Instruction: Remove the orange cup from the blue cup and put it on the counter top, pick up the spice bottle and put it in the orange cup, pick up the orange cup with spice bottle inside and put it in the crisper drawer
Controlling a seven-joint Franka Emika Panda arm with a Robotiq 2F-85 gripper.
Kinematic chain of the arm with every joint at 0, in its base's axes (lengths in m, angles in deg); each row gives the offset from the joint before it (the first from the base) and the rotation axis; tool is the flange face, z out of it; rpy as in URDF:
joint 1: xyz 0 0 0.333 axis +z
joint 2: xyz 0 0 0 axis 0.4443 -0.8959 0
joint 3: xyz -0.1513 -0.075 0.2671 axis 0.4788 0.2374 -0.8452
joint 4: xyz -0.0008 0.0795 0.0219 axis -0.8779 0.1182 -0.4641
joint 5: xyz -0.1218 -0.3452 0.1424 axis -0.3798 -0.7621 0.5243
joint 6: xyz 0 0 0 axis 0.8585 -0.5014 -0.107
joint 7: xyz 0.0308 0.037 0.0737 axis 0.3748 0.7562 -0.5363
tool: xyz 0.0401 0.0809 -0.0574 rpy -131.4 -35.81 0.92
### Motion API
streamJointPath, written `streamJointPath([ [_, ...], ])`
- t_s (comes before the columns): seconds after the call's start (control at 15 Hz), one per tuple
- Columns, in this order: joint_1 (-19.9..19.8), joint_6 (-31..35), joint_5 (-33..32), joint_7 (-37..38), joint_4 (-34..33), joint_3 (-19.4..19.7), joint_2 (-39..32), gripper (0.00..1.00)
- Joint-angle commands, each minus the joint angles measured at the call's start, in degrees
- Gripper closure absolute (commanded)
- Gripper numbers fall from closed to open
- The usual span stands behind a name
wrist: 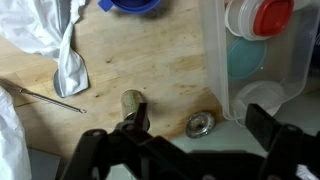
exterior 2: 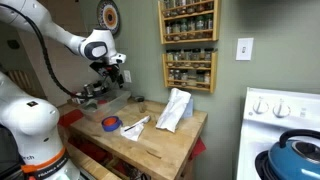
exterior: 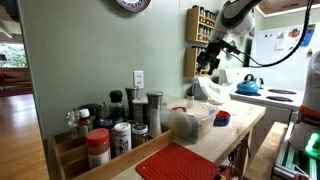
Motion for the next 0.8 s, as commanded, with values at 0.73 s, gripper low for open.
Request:
streamJointPath([
  [0.73, -3.82, -21.66, -3.63, 5.42, -1.12, -0.19, 1.79, 0.0],
])
